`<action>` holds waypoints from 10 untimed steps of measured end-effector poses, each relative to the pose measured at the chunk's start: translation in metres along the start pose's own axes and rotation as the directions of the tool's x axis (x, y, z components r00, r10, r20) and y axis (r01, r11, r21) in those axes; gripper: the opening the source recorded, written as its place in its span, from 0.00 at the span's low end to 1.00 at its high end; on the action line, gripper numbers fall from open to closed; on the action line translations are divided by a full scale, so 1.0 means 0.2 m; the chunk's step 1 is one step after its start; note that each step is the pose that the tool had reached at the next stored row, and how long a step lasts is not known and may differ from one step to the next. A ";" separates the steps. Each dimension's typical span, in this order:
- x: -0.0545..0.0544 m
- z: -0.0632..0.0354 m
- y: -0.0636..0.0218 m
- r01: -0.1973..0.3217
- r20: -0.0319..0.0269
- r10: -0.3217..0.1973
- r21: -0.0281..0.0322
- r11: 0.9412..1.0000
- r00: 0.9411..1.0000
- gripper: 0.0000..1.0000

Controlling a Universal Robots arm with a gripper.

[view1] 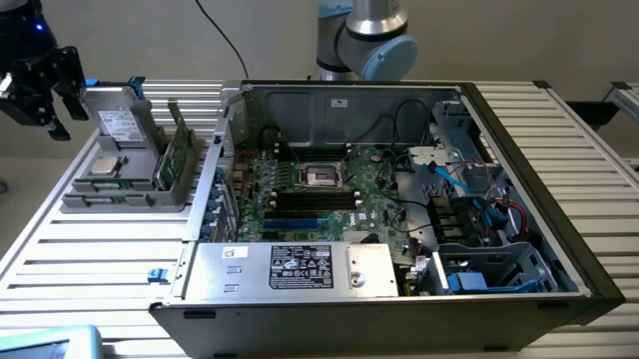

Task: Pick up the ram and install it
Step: 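Pick up the ram and move it above insertion slot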

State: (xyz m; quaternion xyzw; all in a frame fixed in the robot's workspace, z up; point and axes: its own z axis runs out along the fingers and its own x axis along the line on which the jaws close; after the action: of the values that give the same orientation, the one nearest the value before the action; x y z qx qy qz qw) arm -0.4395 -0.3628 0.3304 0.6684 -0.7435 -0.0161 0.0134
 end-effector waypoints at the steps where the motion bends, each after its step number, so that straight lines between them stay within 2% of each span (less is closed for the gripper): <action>1: 0.00 0.009 -0.006 0.000 0.000 0.000 0.000 1.000 1.000 0.55; 5: 0.00 0.044 -0.016 0.000 0.000 0.000 0.000 1.000 1.000 0.55; 10: 0.03 0.090 -0.021 0.000 0.000 0.000 0.000 1.000 1.000 0.55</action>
State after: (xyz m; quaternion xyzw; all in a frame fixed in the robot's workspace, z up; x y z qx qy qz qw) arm -0.4366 -0.3686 0.3122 0.6684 -0.7435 -0.0161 0.0134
